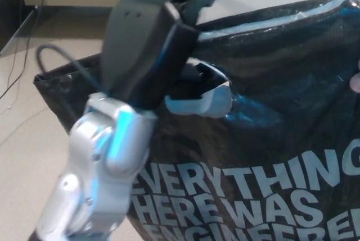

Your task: A person is holding a plastic bag and the robot extends its left hand to grab the bag by hooking its thumb into the holes at the top and brings its hand down by its side. Then it extends its arm again to hand the plastic bag back to the person.

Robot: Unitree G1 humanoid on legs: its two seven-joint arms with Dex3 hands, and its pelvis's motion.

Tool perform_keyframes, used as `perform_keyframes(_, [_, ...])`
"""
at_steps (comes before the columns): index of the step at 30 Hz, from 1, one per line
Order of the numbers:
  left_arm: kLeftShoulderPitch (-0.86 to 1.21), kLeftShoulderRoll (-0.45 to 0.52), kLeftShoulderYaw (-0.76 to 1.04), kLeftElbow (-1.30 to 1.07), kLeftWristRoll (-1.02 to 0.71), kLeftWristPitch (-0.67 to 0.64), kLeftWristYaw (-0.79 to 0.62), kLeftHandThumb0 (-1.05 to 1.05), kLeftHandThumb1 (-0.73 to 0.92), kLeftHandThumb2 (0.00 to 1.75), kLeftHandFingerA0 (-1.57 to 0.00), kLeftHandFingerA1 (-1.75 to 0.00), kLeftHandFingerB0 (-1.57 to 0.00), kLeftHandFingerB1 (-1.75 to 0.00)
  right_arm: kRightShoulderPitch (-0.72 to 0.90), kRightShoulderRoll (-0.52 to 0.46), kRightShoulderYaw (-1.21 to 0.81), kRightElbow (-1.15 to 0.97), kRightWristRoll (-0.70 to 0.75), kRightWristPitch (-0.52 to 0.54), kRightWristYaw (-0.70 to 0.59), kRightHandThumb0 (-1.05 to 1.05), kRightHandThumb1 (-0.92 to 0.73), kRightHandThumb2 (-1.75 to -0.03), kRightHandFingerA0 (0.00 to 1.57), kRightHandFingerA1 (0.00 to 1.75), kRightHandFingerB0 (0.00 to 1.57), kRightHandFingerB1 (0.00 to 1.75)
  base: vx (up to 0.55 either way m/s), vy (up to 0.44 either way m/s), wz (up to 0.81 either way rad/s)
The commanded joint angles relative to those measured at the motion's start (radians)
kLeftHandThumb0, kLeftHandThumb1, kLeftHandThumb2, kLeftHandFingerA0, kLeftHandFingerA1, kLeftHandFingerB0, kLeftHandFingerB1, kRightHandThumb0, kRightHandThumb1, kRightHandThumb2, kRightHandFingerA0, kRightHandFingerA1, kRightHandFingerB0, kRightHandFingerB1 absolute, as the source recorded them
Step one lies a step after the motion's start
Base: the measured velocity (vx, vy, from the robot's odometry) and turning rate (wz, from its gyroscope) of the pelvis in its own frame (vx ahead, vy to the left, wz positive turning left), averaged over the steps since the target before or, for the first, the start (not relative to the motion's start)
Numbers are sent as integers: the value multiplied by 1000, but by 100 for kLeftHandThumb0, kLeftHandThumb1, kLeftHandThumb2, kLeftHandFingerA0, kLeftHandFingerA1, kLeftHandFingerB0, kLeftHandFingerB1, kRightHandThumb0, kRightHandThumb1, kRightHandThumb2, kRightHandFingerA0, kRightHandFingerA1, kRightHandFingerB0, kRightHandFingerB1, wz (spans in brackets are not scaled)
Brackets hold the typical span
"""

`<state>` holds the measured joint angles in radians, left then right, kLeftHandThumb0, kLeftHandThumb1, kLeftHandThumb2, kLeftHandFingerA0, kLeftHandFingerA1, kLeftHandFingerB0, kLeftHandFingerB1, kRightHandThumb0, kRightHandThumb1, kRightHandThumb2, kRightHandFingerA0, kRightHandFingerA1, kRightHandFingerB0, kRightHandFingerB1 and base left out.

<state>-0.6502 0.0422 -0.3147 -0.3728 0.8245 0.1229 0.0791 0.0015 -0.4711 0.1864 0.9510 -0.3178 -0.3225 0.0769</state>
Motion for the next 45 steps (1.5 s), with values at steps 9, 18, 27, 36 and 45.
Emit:
perform_keyframes(9, [-240,-75,-47,265,146,5,174,-31,65,61,-84,-136,-43,-35,6,-10,-11,-26,6,15,2,-35,-72,-60,69,48,54,41,0,0,0])
perform_keyframes(18, [-335,-37,12,450,94,-124,390,-10,67,68,-96,-171,-76,-98,-1,-23,-8,-38,1,17,16,-34,-71,-61,72,51,55,41,0,0,0])
perform_keyframes(27, [-409,15,79,518,65,-217,525,-17,80,67,-92,-173,-60,-122,3,-20,-10,-38,3,24,12,-33,-71,-61,71,49,55,41,0,0,0])
perform_keyframes(36, [-451,86,170,492,19,-276,543,-16,81,66,-86,-168,-72,-106,4,-21,-7,-40,1,29,21,-40,-60,-83,65,60,50,53,0,0,0])
perform_keyframes(45, [-456,138,211,486,23,-268,574,-18,80,70,-97,-168,-73,-103,8,-17,-6,-35,2,25,17,-40,-61,-82,65,60,49,52,0,0,0])
